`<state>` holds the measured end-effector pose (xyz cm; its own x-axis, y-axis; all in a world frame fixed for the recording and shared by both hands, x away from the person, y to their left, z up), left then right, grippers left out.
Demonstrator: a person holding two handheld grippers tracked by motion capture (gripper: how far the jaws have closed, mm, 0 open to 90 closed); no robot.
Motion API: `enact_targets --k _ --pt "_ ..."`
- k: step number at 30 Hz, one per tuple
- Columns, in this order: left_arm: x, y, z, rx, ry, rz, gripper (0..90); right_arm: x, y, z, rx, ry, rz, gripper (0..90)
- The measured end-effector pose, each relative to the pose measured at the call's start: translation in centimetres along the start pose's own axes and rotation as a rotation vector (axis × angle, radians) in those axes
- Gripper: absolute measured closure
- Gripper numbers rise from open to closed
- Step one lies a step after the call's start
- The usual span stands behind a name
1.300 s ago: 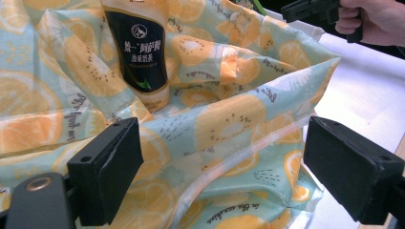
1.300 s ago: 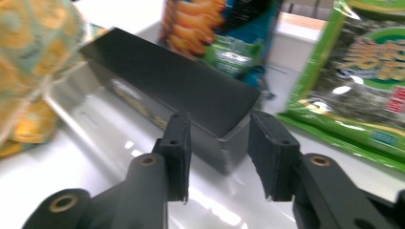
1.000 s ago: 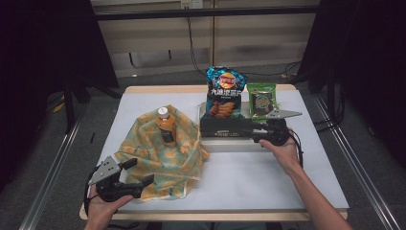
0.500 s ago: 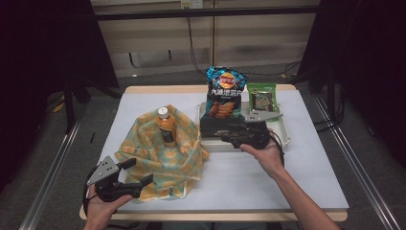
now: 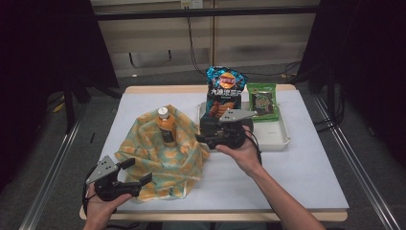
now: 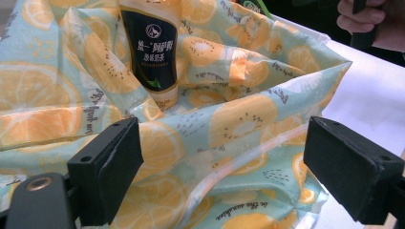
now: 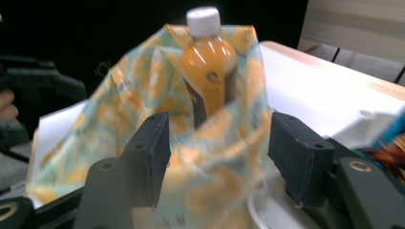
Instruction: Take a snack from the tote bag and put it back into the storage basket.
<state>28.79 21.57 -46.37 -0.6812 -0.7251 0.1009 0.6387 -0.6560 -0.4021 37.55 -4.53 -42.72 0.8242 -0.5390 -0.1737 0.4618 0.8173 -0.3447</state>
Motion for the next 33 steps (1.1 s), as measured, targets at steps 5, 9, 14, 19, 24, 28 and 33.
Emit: enact_targets --k 5,9,14,19,24,28,33 --pt "0.2 -0.1 0.0 -0.001 0.013 -0.005 12.7 -1.0 2.5 0.1 -0.028 -0.014 -0.002 37.3" --pt "0.1 -0.1 0.1 0.001 0.012 -0.002 12.6 -1.5 4.6 0.1 -0.031 -0.004 0.005 37.2" --pt "0.1 -0.1 0.0 0.000 0.010 0.002 12.6 -1.5 6.3 0.6 -0.030 -0.011 -0.022 34.7" --pt "0.1 -0.2 0.0 0.003 0.011 -0.003 12.6 -1.1 7.5 1.3 -0.031 -0.002 -0.024 32.5" --pt "0.1 -0.2 0.1 0.005 0.009 -0.005 12.6 -0.7 8.9 1.8 -0.042 0.007 -0.037 29.4" --pt "0.0 -0.2 0.0 0.002 0.010 0.002 12.6 -0.6 9.9 1.9 -0.060 0.008 -0.042 26.1" --pt "0.0 -0.2 0.0 -0.001 0.011 0.003 12.6 -0.2 11.1 1.8 -0.063 0.024 -0.052 22.6"
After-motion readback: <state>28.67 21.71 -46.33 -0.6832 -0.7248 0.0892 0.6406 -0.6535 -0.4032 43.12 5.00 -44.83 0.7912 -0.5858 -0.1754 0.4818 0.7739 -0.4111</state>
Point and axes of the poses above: each handheld gripper's, and its own axes: y roughly forward along the jaws, z roughly out of its top, x roughly to its right, the point moved 7 cm from there along y, roughly forward along the jaws, and after that the axes turned 3 degrees about z, right-handed, at the moved point
